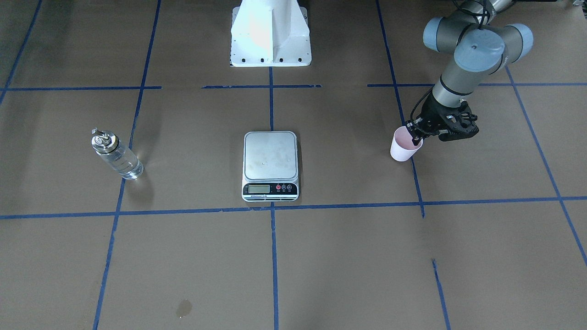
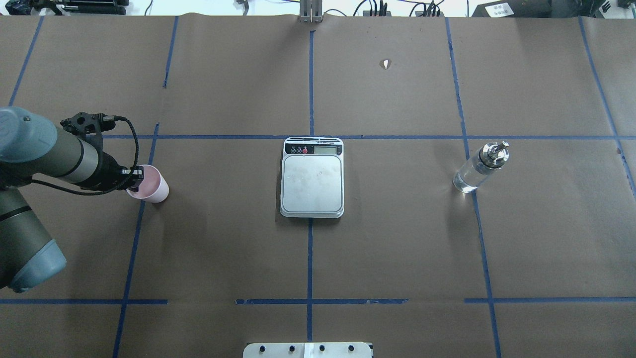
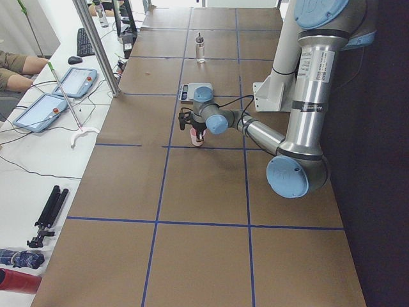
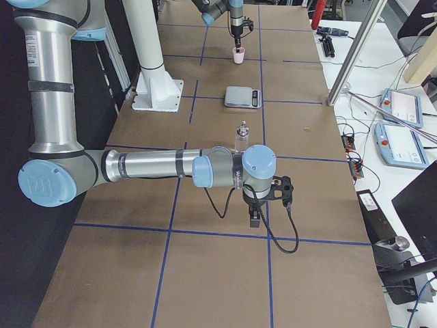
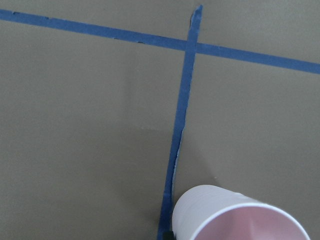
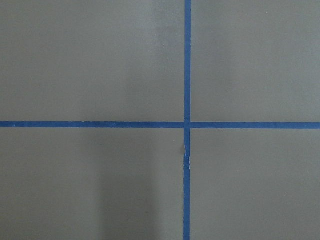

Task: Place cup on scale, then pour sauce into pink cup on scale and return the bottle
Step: 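Close the left gripper around the pink cup's rim, then carry the pink cup with the left gripper onto the scale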

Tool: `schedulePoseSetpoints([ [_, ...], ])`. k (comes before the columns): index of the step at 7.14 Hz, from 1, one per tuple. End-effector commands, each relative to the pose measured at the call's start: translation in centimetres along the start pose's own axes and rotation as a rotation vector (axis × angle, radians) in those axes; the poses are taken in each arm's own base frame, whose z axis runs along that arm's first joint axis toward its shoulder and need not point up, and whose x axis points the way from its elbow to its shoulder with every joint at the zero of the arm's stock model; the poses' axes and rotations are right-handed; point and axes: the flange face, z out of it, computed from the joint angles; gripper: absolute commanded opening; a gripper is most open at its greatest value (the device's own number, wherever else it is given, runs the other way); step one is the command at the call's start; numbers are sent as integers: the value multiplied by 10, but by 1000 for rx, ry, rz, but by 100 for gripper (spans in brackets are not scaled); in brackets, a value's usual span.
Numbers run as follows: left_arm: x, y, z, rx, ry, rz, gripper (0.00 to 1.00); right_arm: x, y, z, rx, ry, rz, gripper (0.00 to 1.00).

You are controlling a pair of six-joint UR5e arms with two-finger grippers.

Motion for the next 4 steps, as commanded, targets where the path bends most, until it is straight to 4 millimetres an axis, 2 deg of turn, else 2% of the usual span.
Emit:
schedulePoseSetpoints([
  [1,18,12,-38,-20,-30,-11,0,-5,1,-5,9,1,-10,100],
  [2,46,17,-71,-24,-41,-17,0,-3,2,-4,8,1,-6,100],
  [3,89,14,-98,-26,-27,-13,0,-5,1,-5,7,-5,-5,100],
  [4,145,12,-122,-72,1,-9,0,-6,0,-5,4,-5,-4,100],
])
